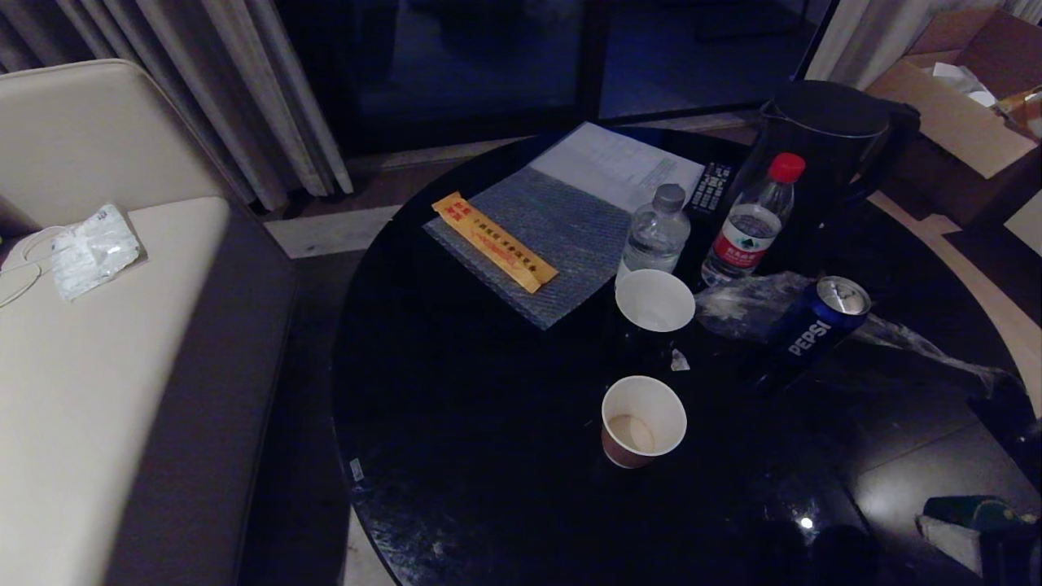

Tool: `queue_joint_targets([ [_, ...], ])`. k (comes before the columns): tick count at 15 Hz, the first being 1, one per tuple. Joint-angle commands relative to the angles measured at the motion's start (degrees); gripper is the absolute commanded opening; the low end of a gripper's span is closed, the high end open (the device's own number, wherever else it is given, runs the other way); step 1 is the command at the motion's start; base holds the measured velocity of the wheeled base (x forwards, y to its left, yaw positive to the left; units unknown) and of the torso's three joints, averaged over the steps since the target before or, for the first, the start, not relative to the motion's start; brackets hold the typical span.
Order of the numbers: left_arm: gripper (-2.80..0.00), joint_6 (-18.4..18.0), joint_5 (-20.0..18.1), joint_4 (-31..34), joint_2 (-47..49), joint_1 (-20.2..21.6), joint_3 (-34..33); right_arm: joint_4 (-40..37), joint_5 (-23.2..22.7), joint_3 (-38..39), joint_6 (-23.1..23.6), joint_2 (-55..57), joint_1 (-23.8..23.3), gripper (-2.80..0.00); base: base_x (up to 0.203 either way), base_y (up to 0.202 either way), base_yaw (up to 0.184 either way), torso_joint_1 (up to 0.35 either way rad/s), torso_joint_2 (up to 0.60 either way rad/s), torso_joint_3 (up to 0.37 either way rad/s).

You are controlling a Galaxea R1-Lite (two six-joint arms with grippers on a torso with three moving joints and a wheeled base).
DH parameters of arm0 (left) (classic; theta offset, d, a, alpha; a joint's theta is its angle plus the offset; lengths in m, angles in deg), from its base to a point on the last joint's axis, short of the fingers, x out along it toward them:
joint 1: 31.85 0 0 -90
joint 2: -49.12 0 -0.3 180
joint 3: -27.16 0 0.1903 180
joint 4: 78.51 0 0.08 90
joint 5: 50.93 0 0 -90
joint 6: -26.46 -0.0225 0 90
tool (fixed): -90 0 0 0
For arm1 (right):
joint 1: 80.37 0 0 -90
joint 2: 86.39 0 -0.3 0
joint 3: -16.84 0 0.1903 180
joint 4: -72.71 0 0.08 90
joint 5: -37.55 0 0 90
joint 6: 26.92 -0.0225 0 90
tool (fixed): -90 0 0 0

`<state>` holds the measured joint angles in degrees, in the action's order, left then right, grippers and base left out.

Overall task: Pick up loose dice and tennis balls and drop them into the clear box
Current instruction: Put the toys in the box

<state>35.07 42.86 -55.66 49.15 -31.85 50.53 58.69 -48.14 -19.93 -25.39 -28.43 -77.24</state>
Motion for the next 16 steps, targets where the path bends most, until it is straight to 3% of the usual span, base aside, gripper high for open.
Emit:
queue_joint_targets([
  [1, -2.80, 0.09, 0.00, -0.02, -0.10, 0.00, 0.00, -0.33, 0.14, 3.42, 0.06, -9.59, 0.06, -2.80, 0.000, 0.000, 0.000, 0.000, 0.00, 0.000],
  [7, -2.80, 0.09, 0.00, -0.02, -0.02, 0.00, 0.00, -0.91, -0.27, 12.19, 2.21, -29.69, -0.17, -2.80, 0.000, 0.000, 0.000, 0.000, 0.00, 0.000],
  [11, -2.80, 0.09, -0.01, -0.02, -0.02, 0.00, 0.00, -4.61, -5.00, 13.83, 3.60, -44.52, -0.43, -2.80, 0.000, 0.000, 0.000, 0.000, 0.00, 0.000],
  [16, -2.80, 0.05, 0.07, -0.02, -0.08, 0.00, 0.00, -7.92, -5.54, 13.80, 1.50, -58.73, -2.15, -2.80, 0.000, 0.000, 0.000, 0.000, 0.00, 0.000],
])
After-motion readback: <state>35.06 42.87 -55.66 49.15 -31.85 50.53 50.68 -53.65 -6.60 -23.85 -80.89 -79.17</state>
